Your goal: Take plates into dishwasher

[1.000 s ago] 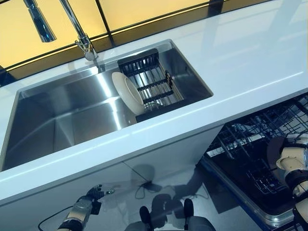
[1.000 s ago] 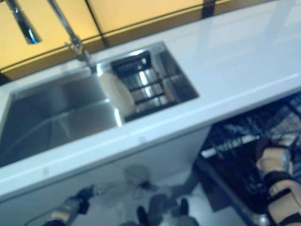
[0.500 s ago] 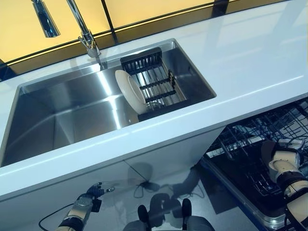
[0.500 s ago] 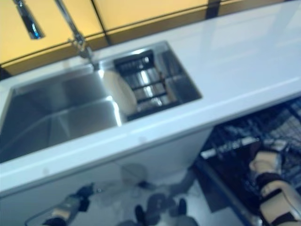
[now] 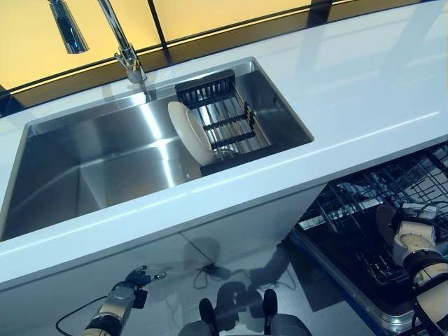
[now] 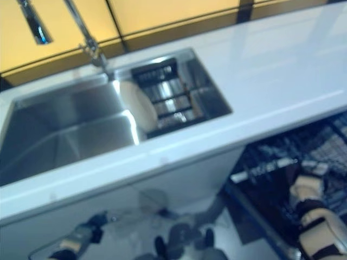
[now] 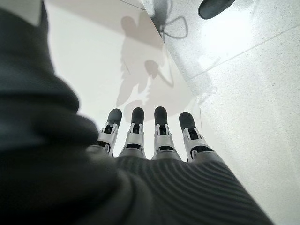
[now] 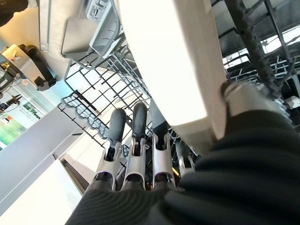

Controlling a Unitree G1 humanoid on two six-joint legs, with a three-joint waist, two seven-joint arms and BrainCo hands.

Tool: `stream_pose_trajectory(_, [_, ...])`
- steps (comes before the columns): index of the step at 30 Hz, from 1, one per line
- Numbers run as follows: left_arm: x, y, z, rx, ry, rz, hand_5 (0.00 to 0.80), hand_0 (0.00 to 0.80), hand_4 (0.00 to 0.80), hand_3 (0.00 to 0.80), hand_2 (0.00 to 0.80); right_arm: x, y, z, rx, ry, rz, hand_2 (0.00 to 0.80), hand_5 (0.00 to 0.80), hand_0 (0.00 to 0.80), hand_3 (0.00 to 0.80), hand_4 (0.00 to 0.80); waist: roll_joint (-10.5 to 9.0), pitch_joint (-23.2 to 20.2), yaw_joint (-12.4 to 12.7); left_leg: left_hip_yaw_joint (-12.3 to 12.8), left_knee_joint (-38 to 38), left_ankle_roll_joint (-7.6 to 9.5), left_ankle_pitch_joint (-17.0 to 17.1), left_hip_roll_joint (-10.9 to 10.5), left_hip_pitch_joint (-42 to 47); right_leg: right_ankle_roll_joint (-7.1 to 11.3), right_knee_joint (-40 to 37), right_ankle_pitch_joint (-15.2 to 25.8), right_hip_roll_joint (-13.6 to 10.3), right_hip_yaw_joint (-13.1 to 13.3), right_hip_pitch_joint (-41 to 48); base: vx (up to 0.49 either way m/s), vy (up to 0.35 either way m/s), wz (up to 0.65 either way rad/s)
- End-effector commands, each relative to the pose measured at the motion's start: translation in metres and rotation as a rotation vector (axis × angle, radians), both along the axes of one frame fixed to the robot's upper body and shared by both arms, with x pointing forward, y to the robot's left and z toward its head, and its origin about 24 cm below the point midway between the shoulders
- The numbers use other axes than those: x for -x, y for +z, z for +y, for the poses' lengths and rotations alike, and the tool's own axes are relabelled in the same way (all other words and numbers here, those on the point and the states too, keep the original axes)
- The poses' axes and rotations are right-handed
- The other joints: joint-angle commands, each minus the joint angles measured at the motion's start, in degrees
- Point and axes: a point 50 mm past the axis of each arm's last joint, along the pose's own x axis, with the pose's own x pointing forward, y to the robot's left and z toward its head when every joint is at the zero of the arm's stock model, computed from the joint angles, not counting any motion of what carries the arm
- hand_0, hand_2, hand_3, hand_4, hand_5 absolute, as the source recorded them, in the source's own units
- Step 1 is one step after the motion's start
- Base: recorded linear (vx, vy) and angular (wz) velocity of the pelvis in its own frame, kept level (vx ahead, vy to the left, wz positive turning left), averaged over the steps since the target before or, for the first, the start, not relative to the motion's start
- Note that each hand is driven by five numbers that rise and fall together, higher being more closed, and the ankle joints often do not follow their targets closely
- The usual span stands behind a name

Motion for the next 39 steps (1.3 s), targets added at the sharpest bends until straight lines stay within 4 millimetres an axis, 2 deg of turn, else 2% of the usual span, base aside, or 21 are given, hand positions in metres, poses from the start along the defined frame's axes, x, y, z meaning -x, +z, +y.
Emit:
stream_pose_trajectory(1, [-0.021, 0.01, 0.003, -0.053, -0.028, -0.028, 0.0, 0.0, 0.0, 0.0, 0.0, -0.002, 0.004, -0.003, 0.021, -0.028, -0.027, 0.0, 0.0, 0.0, 0.0, 0.0, -3.45, -0.87, 0.98, -0.73, -0.12, -1.71, -2.92, 2.29, 4.05, 7.25, -0.09, 0.8, -4.93, 0.79, -1.21, 0.0, 0.0, 0.0])
stream_pose_trajectory(10, [-0.015, 0.007, 0.004, -0.051, -0.036, -0.012, 0.0, 0.0, 0.0, 0.0, 0.0, 0.007, 0.005, -0.011, 0.049, -0.092, -0.058, 0.0, 0.0, 0.0, 0.0, 0.0, -4.16, -1.69, 0.53, -0.31, -0.12, -1.75, -2.95, 2.52, 4.71, 7.19, -0.09, 0.63, -4.5, 1.07, -0.52, 0.002, 0.006, 0.0])
stream_pose_trajectory(19, [-0.004, 0.001, 0.004, -0.038, -0.057, 0.015, 0.0, 0.0, 0.0, 0.0, 0.0, 0.028, 0.024, -0.038, 0.12, -0.199, -0.136, 0.0, 0.0, 0.0, 0.0, 0.0, -5.96, -4.39, -0.56, 0.14, -0.12, -1.75, -3.26, 2.8, 6.52, 7.2, -0.09, 0.53, -3.44, 2.61, 0.74, 0.041, 0.07, -0.04])
stream_pose_trajectory(24, [-0.001, 0.001, 0.005, -0.039, -0.063, 0.033, 0.0, 0.0, 0.0, 0.0, 0.0, 0.034, 0.059, -0.058, 0.181, -0.252, -0.202, 0.0, 0.0, 0.0, 0.0, 0.0, -7.24, -6.03, -1.02, 0.64, -0.12, -1.66, -3.54, 2.98, 7.73, 7.21, -0.09, 0.69, -2.9, 3.82, 1.39, 0.037, 0.077, -0.07])
stream_pose_trajectory(27, [0.0, 0.001, 0.006, -0.038, -0.059, 0.035, 0.0, 0.0, 0.0, 0.0, 0.0, 0.036, 0.068, -0.063, 0.197, -0.261, -0.221, 0.0, 0.0, 0.0, 0.0, 0.0, -7.53, -6.29, -1.17, 0.72, -0.12, -1.58, -3.63, 2.98, 7.97, 7.19, -0.09, 0.73, -2.74, 4.17, 1.5, 0.017, 0.057, -0.02])
stream_pose_trajectory(29, [0.003, 0.0, 0.008, -0.038, -0.051, 0.041, 0.0, 0.0, 0.0, 0.0, 0.0, 0.042, 0.088, -0.075, 0.225, -0.278, -0.261, 0.0, 0.0, 0.0, 0.0, 0.0, -8.16, -6.89, -1.59, 0.87, -0.12, -1.38, -3.89, 2.83, 8.43, 7.14, -0.09, 0.76, -2.42, 4.98, 1.65, 0.029, 0.085, -0.01])
stream_pose_trajectory(39, [0.012, -0.003, 0.013, -0.038, -0.029, 0.054, 0.0, 0.0, 0.0, 0.0, 0.0, 0.056, 0.148, -0.101, 0.279, -0.326, -0.387, 0.0, 0.0, 0.0, 0.0, 0.0, -9.2, -8.35, -1.84, 1.32, -0.12, -1.11, -4.24, 2.66, 8.83, 7.11, -0.09, 0.87, -2.33, 5.99, 1.66, 0.005, 0.049, -0.08])
